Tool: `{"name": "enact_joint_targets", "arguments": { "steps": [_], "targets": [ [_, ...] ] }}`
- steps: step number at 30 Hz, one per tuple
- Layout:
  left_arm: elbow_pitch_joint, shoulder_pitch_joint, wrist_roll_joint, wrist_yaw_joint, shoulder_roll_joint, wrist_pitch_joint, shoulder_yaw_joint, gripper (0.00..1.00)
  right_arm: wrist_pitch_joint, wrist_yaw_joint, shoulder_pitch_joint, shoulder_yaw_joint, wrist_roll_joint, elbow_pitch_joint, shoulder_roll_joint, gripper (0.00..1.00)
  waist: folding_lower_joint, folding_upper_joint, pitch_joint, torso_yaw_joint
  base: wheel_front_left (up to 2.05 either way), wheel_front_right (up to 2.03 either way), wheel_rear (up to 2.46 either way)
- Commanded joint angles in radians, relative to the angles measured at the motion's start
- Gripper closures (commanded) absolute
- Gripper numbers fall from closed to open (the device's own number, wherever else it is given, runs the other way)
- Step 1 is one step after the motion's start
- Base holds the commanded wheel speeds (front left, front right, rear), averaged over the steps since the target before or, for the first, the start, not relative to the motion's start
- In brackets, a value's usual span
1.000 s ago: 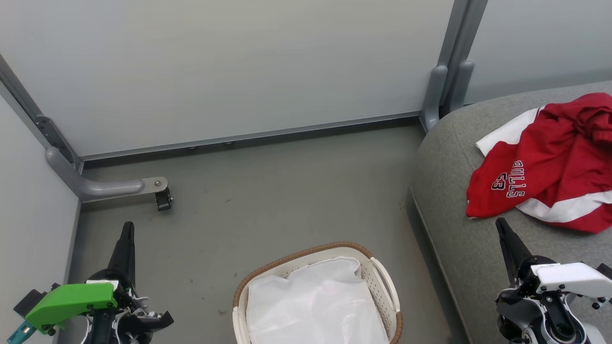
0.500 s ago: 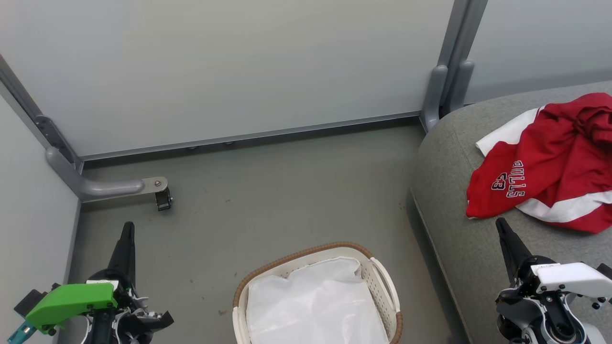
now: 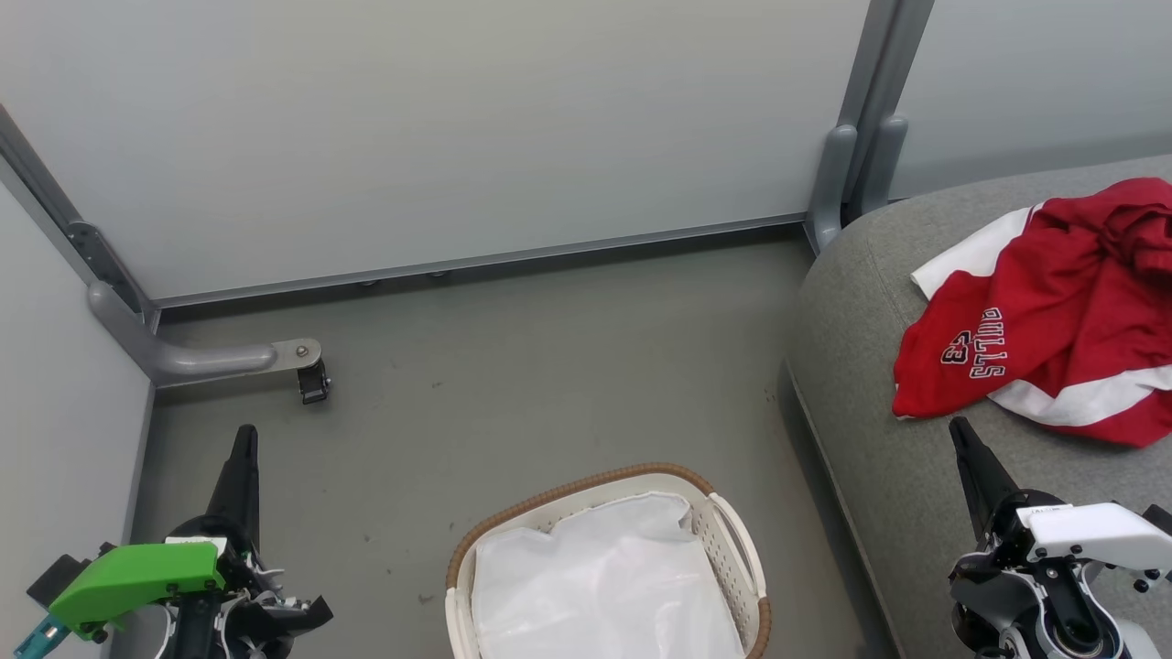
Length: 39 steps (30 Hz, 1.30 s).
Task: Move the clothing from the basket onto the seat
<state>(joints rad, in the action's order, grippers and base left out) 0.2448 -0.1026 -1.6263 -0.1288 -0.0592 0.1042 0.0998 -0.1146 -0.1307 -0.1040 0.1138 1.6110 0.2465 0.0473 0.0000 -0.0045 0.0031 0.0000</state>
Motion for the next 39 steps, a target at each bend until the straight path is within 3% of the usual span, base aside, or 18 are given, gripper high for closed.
{"name": "enact_joint_targets", "arguments": {
  "steps": [1,39],
  "targets": [
    [-0.001,-0.01,0.006,-0.003,-0.001,0.003,0.005,1.0,-0.003,0.0,-0.009,0.002,0.004,-0.004,0.006,1.0,0.0,0.0045,0.0,0.0,0.0,0.0,0.0],
    [-0.001,-0.011,0.012,-0.004,0.003,0.007,0.01,1.0,-0.003,0.0,-0.009,0.002,0.004,-0.003,0.006,1.0,0.0,0.0045,0.0,0.0,0.0,0.0,0.0]
  ]
}}
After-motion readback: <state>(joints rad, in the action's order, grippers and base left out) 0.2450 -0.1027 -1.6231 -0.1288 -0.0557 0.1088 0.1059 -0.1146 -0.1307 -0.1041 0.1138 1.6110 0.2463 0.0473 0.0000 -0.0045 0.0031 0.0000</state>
